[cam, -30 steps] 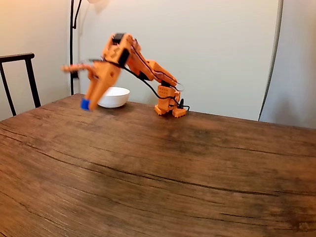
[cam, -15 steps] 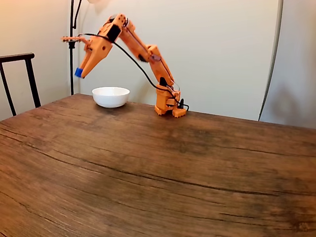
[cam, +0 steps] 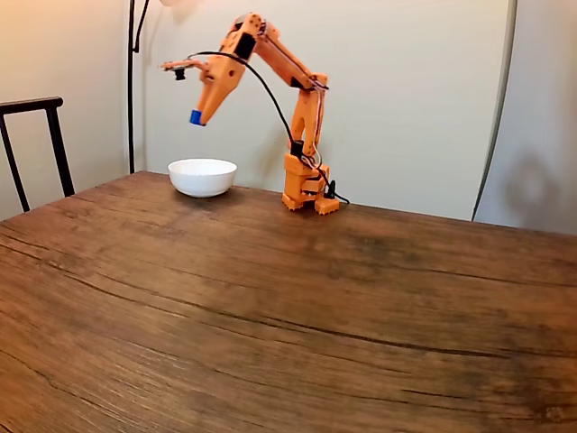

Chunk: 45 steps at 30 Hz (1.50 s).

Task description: Grasp the cube and drop it in the bowl

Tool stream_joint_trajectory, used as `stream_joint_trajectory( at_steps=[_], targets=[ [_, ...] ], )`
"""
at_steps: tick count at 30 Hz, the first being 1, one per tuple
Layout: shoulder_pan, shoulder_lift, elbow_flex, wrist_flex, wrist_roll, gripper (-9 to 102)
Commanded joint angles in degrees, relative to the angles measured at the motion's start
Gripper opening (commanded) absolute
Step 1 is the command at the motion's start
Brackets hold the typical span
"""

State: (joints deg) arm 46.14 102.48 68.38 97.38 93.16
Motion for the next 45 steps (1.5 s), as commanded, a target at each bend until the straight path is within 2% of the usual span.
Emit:
stream_joint_trajectory(
  at_steps=[1,5,11,20,23,31,36,42,45],
  targets=[
    [4.39,7.12,4.66,3.25,0.18,8],
    [11.87,11.78,11.25,3.08,0.44,8],
    [25.58,13.97,16.26,2.81,7.82,8],
    [39.11,13.45,20.65,-8.79,16.61,8],
    [40.87,13.54,26.63,-13.54,18.28,8],
    [41.13,13.54,41.92,-33.05,18.46,8],
    [41.13,13.54,48.69,-39.90,18.46,9],
    [41.13,13.54,52.47,-43.95,18.37,28],
    [41.13,13.54,52.21,-44.47,18.46,33]
  ],
)
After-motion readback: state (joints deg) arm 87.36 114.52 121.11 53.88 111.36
